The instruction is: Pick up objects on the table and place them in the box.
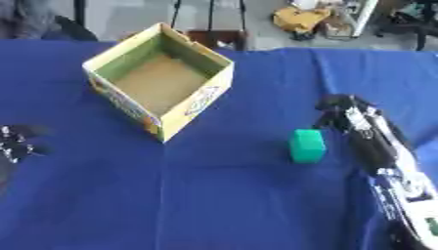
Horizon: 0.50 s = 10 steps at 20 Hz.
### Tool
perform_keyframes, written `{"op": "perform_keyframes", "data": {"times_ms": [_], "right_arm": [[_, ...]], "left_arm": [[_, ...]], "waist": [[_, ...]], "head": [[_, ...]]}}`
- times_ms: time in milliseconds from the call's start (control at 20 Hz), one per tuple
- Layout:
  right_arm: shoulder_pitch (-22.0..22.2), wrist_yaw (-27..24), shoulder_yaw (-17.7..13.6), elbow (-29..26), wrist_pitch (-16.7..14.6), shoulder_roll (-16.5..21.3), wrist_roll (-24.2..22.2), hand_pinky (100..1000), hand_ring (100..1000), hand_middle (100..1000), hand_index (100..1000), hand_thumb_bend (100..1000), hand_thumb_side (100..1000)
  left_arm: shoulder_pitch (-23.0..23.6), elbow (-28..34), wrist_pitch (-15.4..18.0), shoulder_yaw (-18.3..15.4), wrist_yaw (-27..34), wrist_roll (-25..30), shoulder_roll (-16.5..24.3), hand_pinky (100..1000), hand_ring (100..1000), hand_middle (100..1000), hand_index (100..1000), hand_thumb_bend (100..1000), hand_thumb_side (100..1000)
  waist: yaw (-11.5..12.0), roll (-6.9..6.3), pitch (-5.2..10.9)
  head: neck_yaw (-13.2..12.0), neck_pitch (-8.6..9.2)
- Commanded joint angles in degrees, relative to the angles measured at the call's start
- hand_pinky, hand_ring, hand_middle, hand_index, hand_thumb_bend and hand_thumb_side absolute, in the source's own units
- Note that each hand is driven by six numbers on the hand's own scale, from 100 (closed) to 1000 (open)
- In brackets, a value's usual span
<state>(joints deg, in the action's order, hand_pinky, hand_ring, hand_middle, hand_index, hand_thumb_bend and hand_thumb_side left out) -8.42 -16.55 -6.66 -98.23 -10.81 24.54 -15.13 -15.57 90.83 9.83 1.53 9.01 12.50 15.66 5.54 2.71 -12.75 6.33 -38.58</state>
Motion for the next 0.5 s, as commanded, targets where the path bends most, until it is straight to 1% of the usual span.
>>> {"op": "perform_keyframes", "data": {"times_ms": [50,100,150,200,250,300,350,500], "right_arm": [[0.18,2.09,-0.37,-1.42,-1.2,4.84,-1.11,620,577,691,783,100,684],[0.34,2.76,-0.39,-1.47,-1.56,5.93,-1.77,628,591,706,800,100,689],[0.48,3.45,-0.37,-1.48,-1.91,6.98,-2.51,642,619,735,836,100,700],[0.61,4.14,-0.38,-1.46,-2.3,7.94,-3.33,648,634,746,847,100,701],[0.73,4.82,-0.32,-1.47,-2.75,8.85,-4.2,669,689,784,888,100,655],[0.83,5.54,-0.23,-1.5,-3.24,9.85,-5.05,678,706,796,895,100,632],[0.9,6.16,-0.14,-1.5,-3.74,10.66,-5.93,700,738,819,915,100,587],[0.97,8.42,0.56,-1.47,-5.52,13.74,-8.56,748,792,863,947,100,463]], "left_arm": [[-0.22,0.58,0.03,-0.5,-0.08,-0.17,1.13,607,791,608,660,394,1000],[-0.16,0.56,0.03,-0.52,-0.1,-0.19,1.18,607,791,608,660,394,1000],[-0.09,0.54,0.02,-0.54,-0.13,-0.2,1.23,607,791,608,660,394,1000],[-0.03,0.52,0.02,-0.56,-0.15,-0.22,1.28,606,791,608,660,394,1000],[0.01,0.5,0.01,-0.57,-0.17,-0.24,1.32,606,791,608,660,396,1000],[0.04,0.49,0.01,-0.57,-0.18,-0.24,1.35,607,791,608,660,396,1000],[0.08,0.48,0.0,-0.57,-0.19,-0.24,1.38,607,791,608,660,395,1000],[0.26,0.41,-0.02,-0.59,-0.25,-0.26,1.53,607,791,608,659,396,1000]], "waist": [[-0.12,0.07,1.06],[-0.14,0.13,1.11],[-0.17,0.2,1.18],[-0.21,0.27,1.24],[-0.23,0.36,1.3],[-0.24,0.41,1.36],[-0.25,0.47,1.42],[-0.25,0.69,1.61]], "head": [[-0.24,-0.18],[-0.31,-0.2],[-0.38,-0.23],[-0.43,-0.25],[-0.49,-0.25],[-0.55,-0.26],[-0.61,-0.29],[-0.69,-0.39]]}}
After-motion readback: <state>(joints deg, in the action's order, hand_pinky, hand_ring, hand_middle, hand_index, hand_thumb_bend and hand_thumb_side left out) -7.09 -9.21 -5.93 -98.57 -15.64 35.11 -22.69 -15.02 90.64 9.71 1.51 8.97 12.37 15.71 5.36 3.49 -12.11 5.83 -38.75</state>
